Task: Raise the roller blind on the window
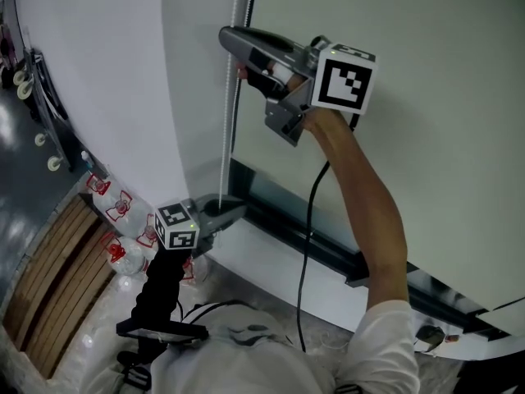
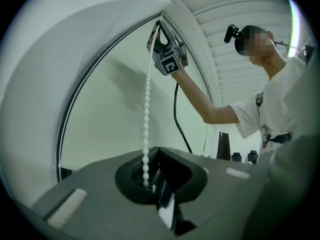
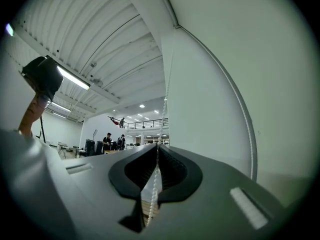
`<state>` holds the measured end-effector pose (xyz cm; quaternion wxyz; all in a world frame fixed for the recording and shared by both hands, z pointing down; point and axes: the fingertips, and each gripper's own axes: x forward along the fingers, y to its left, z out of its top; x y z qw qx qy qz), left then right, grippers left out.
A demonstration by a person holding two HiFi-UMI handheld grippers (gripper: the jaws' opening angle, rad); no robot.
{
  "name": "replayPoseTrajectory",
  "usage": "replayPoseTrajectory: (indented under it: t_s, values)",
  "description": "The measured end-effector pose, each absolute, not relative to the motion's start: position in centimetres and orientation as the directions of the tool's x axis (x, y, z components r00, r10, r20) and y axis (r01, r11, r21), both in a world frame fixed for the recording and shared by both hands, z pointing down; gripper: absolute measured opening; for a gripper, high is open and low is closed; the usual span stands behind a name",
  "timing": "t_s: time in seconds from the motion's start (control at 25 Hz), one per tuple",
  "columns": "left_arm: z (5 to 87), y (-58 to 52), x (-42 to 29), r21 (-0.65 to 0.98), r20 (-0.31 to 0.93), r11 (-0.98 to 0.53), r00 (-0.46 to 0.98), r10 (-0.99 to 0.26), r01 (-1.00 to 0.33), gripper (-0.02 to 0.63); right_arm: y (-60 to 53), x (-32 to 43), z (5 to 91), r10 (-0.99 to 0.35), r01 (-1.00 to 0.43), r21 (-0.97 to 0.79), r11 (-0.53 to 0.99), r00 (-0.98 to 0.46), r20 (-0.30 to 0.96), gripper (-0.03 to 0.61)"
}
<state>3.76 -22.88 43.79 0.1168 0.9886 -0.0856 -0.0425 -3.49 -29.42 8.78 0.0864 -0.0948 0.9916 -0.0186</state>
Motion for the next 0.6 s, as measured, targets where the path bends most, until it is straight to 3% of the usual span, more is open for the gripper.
replayPoseTrajectory:
  t_s: [0.6]
  values:
    - [44.3,-22.9,3.7,0.231,-0.071,-0.961,0.982,-0.175,-0.154,0.0,-27.1,-4.0,29.4,-0.22,-0.223,-0.21,0.952,-0.975,0.039,0.012]
